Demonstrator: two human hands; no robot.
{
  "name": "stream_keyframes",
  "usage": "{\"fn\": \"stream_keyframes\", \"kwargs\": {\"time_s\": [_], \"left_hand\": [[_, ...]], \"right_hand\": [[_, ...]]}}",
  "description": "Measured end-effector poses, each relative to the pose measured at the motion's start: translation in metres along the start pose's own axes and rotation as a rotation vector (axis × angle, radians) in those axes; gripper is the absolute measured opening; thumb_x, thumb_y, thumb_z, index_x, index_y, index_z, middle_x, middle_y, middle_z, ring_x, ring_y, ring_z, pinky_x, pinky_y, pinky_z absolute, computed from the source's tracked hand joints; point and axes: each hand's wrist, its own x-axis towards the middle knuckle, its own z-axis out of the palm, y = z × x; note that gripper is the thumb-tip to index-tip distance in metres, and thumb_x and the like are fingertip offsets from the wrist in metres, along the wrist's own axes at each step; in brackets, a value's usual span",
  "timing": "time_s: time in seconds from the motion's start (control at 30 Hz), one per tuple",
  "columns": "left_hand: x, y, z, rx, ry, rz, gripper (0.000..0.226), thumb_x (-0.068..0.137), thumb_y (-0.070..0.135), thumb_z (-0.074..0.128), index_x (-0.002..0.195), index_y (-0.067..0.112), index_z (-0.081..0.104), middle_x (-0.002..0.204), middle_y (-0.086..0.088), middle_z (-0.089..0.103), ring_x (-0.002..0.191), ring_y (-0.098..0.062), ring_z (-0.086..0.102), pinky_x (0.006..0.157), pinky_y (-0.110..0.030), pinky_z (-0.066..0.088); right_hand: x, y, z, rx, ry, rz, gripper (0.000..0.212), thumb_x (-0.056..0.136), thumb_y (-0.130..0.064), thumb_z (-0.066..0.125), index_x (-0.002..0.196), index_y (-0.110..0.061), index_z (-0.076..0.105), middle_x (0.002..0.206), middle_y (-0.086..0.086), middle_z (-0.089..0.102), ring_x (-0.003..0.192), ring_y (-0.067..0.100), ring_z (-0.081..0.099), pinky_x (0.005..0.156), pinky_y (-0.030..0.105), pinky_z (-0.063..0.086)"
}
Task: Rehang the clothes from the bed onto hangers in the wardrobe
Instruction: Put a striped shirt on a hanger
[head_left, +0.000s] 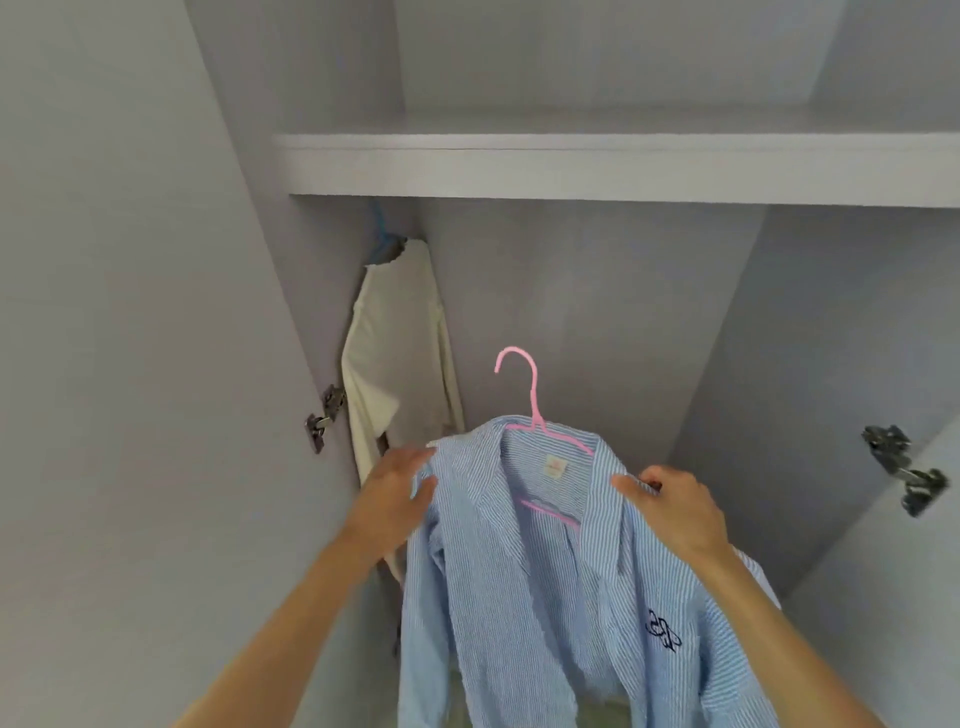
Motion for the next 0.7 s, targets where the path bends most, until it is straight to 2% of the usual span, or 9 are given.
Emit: {"fn": "stream_keyframes", "kwargs": {"time_s": [0.07, 0.13, 0.2, 0.27, 0.3, 0.4, 0.5, 0.63, 0.7], "left_hand": [[0.021, 0.006, -0.014, 0.041, 0.07, 0.049, 0.043, 0.096, 0.014, 0.046, 0.139, 0.012, 0.039, 0.148, -0.012, 0.029, 0.141, -0.025, 0.019, 0.112, -0.026, 0.013], [0.045, 0.008, -0.03, 0.106, 0.186, 0.115, 0.042, 0.096, 0.017, 0.046, 0.137, 0.008, 0.042, 0.148, -0.018, 0.03, 0.141, -0.033, 0.018, 0.113, -0.038, 0.018], [0.071, 0.01, -0.049, 0.184, 0.295, 0.181, 0.048, 0.09, 0.021, 0.044, 0.136, 0.004, 0.044, 0.145, -0.024, 0.031, 0.138, -0.041, 0.02, 0.11, -0.047, 0.022], [0.099, 0.018, -0.071, 0.227, 0.38, 0.209, 0.053, 0.09, 0.022, 0.043, 0.14, 0.006, 0.036, 0.149, -0.022, 0.024, 0.14, -0.04, 0.014, 0.11, -0.044, 0.018], [0.113, 0.023, -0.083, 0.243, 0.417, 0.22, 0.054, 0.092, 0.021, 0.042, 0.143, 0.007, 0.031, 0.151, -0.021, 0.02, 0.141, -0.038, 0.01, 0.111, -0.042, 0.015], [0.15, 0.038, -0.115, 0.297, 0.54, 0.257, 0.058, 0.094, 0.022, 0.04, 0.146, 0.008, 0.02, 0.153, -0.02, 0.011, 0.142, -0.036, 0.003, 0.112, -0.038, 0.008], [0.181, 0.048, -0.136, 0.375, 0.595, 0.261, 0.059, 0.095, 0.024, 0.039, 0.147, 0.008, 0.016, 0.153, -0.021, 0.007, 0.141, -0.04, 0.0, 0.113, -0.038, 0.003], [0.206, 0.051, -0.153, 0.422, 0.623, 0.245, 0.062, 0.095, 0.032, 0.032, 0.148, 0.012, 0.008, 0.154, -0.02, -0.003, 0.141, -0.039, -0.005, 0.113, -0.036, -0.001], [0.213, 0.048, -0.162, 0.461, 0.666, 0.247, 0.06, 0.096, 0.033, 0.031, 0.148, 0.012, 0.009, 0.154, -0.021, -0.001, 0.142, -0.039, -0.003, 0.115, -0.039, 0.002]], "right_hand": [[0.019, -0.004, 0.006, 0.073, -0.012, 0.061, 0.038, 0.089, -0.045, 0.054, 0.059, -0.026, 0.043, 0.061, -0.007, 0.048, 0.075, 0.023, 0.052, 0.066, 0.03, 0.037], [0.041, -0.011, 0.015, 0.15, -0.021, 0.073, 0.036, 0.091, -0.041, 0.053, 0.06, -0.023, 0.047, 0.062, -0.004, 0.049, 0.075, 0.025, 0.052, 0.066, 0.031, 0.038], [0.062, -0.024, 0.026, 0.237, -0.05, 0.078, 0.037, 0.093, -0.032, 0.052, 0.067, -0.006, 0.054, 0.061, 0.003, 0.049, 0.07, 0.024, 0.05, 0.063, 0.031, 0.034], [0.083, -0.041, 0.036, 0.328, -0.063, 0.072, 0.038, 0.095, -0.023, 0.049, 0.077, 0.01, 0.056, 0.065, 0.016, 0.05, 0.067, 0.03, 0.049, 0.059, 0.03, 0.031], [0.094, -0.05, 0.041, 0.375, -0.058, 0.066, 0.035, 0.095, -0.018, 0.048, 0.076, 0.011, 0.055, 0.064, 0.018, 0.05, 0.067, 0.032, 0.049, 0.058, 0.029, 0.03], [0.129, -0.079, 0.057, 0.443, -0.03, 0.037, 0.031, 0.094, -0.007, 0.044, 0.064, -0.006, 0.045, 0.057, 0.002, 0.042, 0.055, 0.017, 0.04, 0.049, 0.025, 0.032], [0.161, -0.11, 0.071, 0.484, -0.011, -0.031, 0.035, 0.091, 0.0, 0.041, 0.058, -0.011, 0.035, 0.057, -0.003, 0.035, 0.047, 0.012, 0.031, 0.039, 0.018, 0.026], [0.19, -0.152, 0.085, 0.523, -0.011, -0.096, 0.037, 0.092, -0.003, 0.039, 0.058, -0.014, 0.033, 0.054, -0.001, 0.037, 0.049, 0.011, 0.033, 0.051, 0.027, 0.031], [0.202, -0.172, 0.088, 0.558, -0.001, -0.132, 0.037, 0.094, -0.004, 0.039, 0.059, -0.015, 0.034, 0.056, -0.002, 0.038, 0.051, 0.01, 0.034, 0.058, 0.029, 0.033]]}}
